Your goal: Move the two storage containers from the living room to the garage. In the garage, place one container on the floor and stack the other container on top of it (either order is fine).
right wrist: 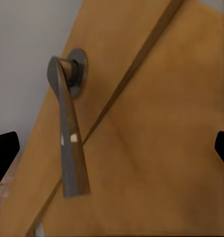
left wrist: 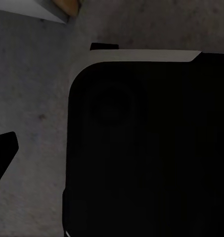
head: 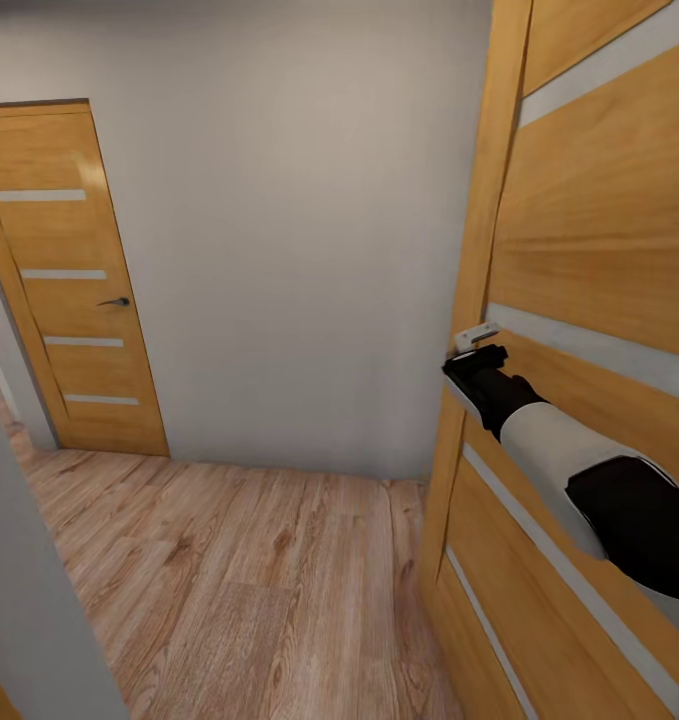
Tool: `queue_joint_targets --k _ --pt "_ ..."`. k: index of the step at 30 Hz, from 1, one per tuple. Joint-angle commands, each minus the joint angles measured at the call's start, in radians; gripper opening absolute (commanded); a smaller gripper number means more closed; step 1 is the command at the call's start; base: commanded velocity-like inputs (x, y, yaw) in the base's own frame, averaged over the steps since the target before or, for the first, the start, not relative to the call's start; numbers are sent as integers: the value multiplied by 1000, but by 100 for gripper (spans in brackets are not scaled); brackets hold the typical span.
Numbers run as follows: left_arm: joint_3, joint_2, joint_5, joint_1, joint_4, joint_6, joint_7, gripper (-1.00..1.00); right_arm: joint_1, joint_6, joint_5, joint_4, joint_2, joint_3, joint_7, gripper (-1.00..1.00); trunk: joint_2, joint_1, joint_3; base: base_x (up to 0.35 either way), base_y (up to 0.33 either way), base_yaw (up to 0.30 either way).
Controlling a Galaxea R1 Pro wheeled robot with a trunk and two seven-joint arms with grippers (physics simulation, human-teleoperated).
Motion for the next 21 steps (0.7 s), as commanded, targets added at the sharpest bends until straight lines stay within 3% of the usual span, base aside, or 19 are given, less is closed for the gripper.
queue_joint_targets --k 1,21 --pt "-1 0 8 0 -1 -2 0 100 -1 11 3 -1 -5 5 -9 100 -1 0 -1 0 0 0" --pt "-3 -1 5 0 -2 -2 0 100 -1 13 3 -1 5 5 -10 100 -1 0 -1 53 -28 0"
